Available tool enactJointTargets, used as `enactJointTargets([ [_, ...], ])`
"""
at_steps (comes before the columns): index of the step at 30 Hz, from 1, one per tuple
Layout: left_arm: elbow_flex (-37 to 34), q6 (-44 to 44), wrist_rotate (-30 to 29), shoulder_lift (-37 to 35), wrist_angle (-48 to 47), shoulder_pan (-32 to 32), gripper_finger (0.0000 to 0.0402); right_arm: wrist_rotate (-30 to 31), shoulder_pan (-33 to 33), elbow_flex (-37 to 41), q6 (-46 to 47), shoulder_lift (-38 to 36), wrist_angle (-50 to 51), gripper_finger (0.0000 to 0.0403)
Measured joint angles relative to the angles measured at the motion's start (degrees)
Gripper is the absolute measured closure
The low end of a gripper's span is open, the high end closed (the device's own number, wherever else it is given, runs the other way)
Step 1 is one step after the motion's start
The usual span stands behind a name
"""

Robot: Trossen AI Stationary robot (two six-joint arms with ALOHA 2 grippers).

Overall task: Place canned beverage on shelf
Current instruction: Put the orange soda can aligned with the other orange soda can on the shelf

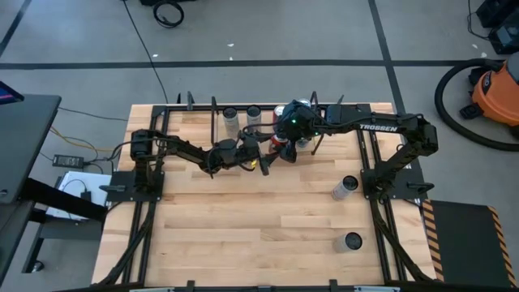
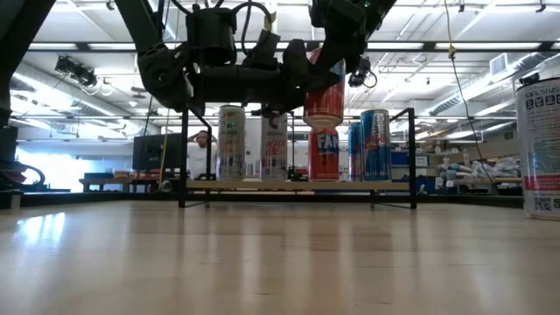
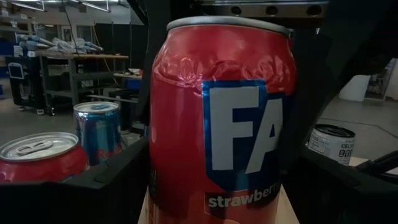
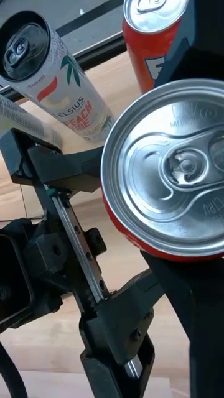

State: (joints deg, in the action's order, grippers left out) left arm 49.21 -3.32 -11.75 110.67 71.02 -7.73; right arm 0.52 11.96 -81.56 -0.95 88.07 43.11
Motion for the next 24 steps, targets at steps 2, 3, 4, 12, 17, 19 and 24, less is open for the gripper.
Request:
enactJointTargets([
  [2, 0.00, -0.16, -0.02, 0.00, -0.02, 0.00, 0.0088, -0.14, -0.07, 0.00, 0.03, 0.00, 0.04, 0.0093],
  [3, 0.00, -0.13, 0.00, 0.00, -0.03, 0.00, 0.0088, -0.12, -0.11, 0.00, 0.03, 0.00, 0.04, 0.0093],
  [4, 0.00, -0.10, -0.02, 0.00, -0.04, 0.00, 0.0088, -0.10, -0.12, 0.00, 0.03, 0.00, 0.06, 0.0093],
  [12, 0.00, -0.72, 1.26, 0.00, -0.10, -0.10, 0.0088, -0.07, -0.15, -0.07, 0.86, 0.00, 0.52, 0.0093],
  [17, 0.00, -3.70, 6.44, 0.00, -0.59, -1.88, 0.0087, 0.21, -0.12, -0.07, 2.71, 0.00, 0.67, 0.0093],
  [19, 0.00, -4.59, 8.67, 0.00, -0.65, -2.85, 0.0087, 0.84, -0.11, -0.07, 3.53, 0.00, 0.59, 0.0093],
  [24, 0.02, -4.55, 9.84, 0.00, -0.68, -3.48, 0.0087, 1.62, -0.06, -0.07, 3.51, 0.00, 0.48, 0.0093],
])
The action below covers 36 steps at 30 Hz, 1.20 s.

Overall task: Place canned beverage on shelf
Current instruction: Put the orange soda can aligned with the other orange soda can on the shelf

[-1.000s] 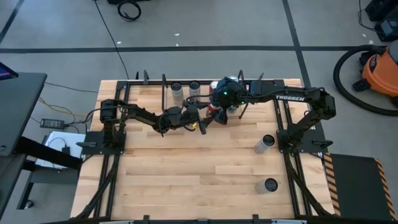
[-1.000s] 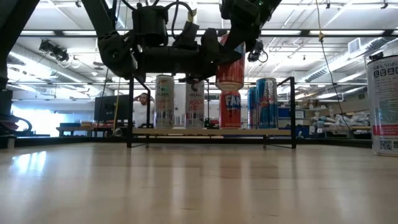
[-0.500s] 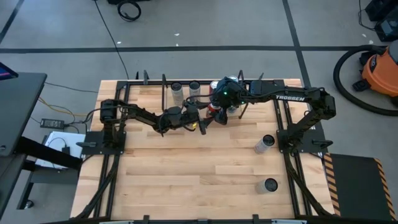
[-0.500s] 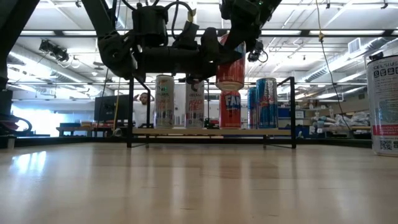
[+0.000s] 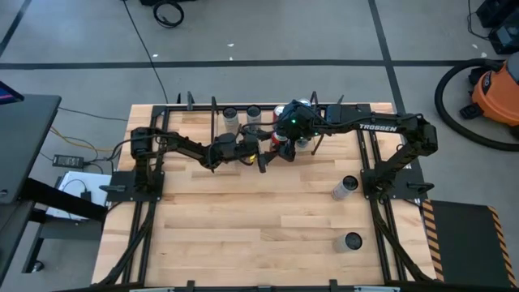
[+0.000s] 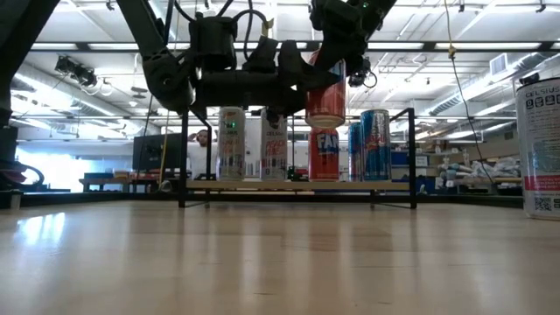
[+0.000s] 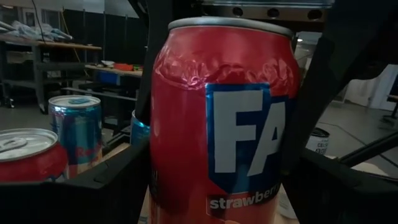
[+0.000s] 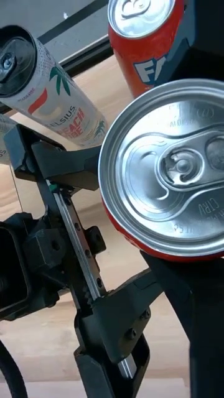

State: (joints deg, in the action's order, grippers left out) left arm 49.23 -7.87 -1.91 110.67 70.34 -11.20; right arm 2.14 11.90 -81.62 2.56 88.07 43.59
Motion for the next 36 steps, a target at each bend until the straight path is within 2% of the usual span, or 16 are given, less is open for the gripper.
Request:
enactJointTargets([
  [9, 0.09, 0.34, 2.09, -0.29, -1.81, 0.44, 0.0086, 1.00, -0.11, 0.02, 0.44, 0.02, 0.28, 0.0093],
  [20, 2.76, 2.94, 5.09, -3.69, -14.82, 0.57, 0.0086, 1.58, -0.24, 0.04, 1.37, -0.02, 1.55, 0.0093],
  [36, 2.75, 1.61, 5.11, -3.69, -15.83, 0.63, 0.0086, 2.73, -0.20, 0.09, 1.87, 0.02, 2.16, 0.0093],
])
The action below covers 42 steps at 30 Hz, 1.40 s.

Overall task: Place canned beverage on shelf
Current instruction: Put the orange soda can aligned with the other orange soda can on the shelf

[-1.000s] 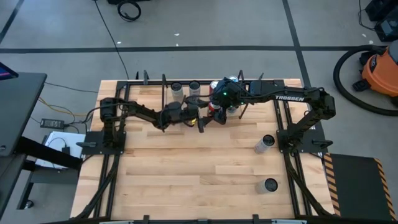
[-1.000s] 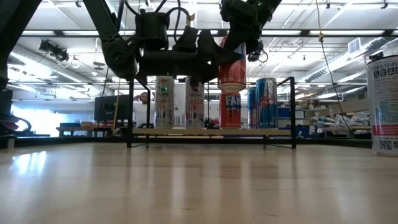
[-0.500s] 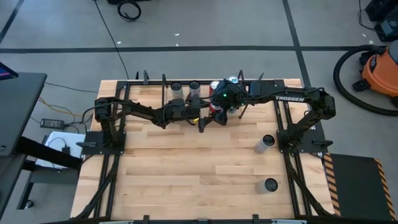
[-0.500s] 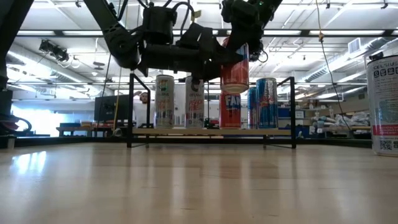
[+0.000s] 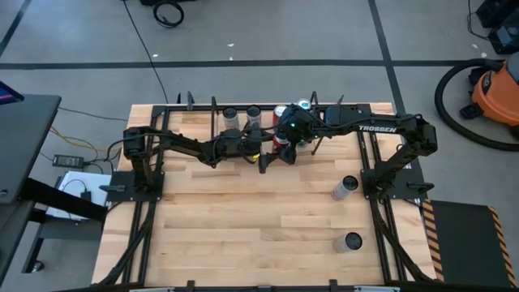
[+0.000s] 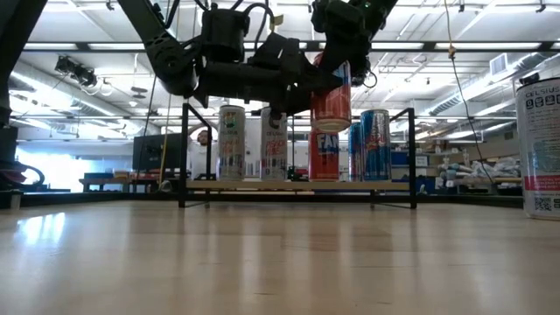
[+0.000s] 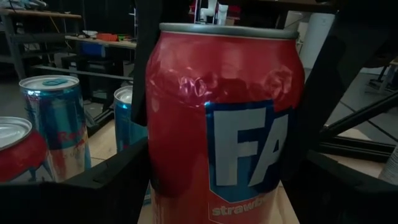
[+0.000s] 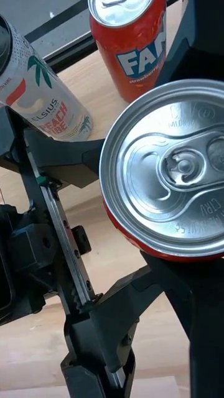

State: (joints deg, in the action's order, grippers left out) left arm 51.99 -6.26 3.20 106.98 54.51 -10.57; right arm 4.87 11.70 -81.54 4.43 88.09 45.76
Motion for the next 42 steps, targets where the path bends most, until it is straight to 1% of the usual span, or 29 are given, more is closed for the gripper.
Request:
enactJointTargets([
  [42, -0.17, -0.97, -0.50, 0.20, 2.24, -0.82, 0.0086, -0.05, -0.48, -0.13, -0.07, -0.11, -0.27, 0.0093],
])
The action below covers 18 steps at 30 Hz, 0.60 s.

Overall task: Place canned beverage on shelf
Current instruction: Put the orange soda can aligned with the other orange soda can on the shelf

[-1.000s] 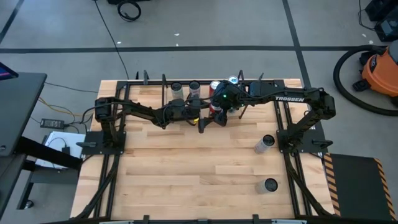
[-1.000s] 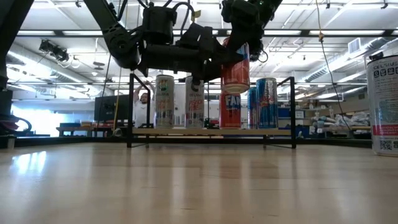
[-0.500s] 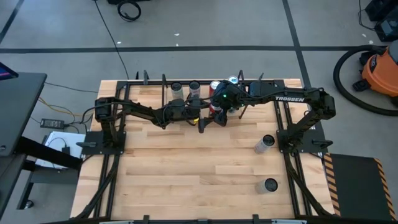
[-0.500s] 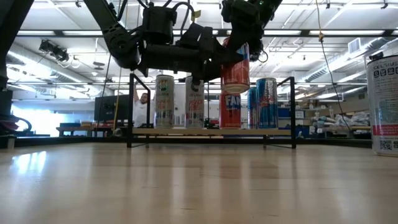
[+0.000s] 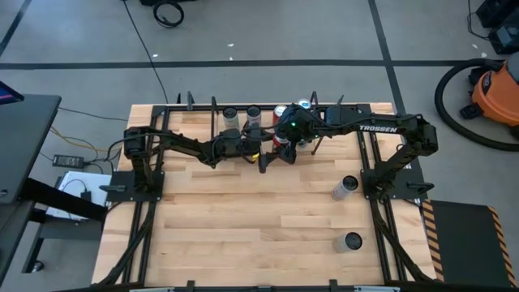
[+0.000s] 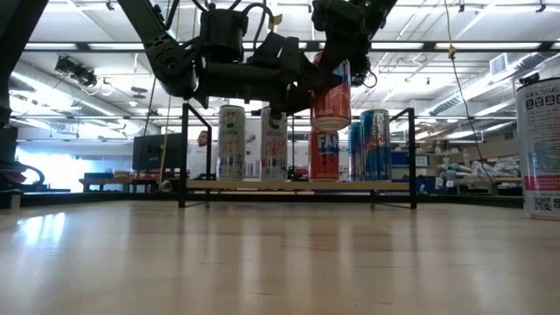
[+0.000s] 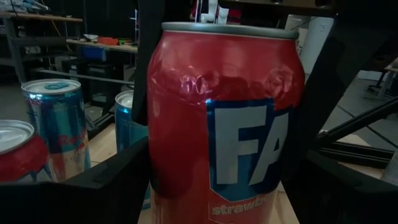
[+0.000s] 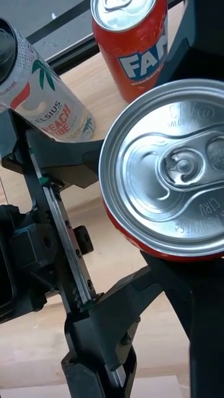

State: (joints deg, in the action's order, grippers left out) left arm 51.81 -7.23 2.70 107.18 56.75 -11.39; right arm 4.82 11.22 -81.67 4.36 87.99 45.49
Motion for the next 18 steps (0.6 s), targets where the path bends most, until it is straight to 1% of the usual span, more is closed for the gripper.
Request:
enactJointTargets([
  [3, 0.00, -1.38, -0.02, 0.00, -0.10, 0.06, 0.0086, -0.33, 0.00, 0.00, 0.24, 0.00, 0.08, 0.0093],
  [18, 0.00, -2.36, 0.11, 0.00, -0.08, -0.03, 0.0085, -0.28, 0.01, 0.00, 0.22, 0.00, 0.04, 0.0093],
])
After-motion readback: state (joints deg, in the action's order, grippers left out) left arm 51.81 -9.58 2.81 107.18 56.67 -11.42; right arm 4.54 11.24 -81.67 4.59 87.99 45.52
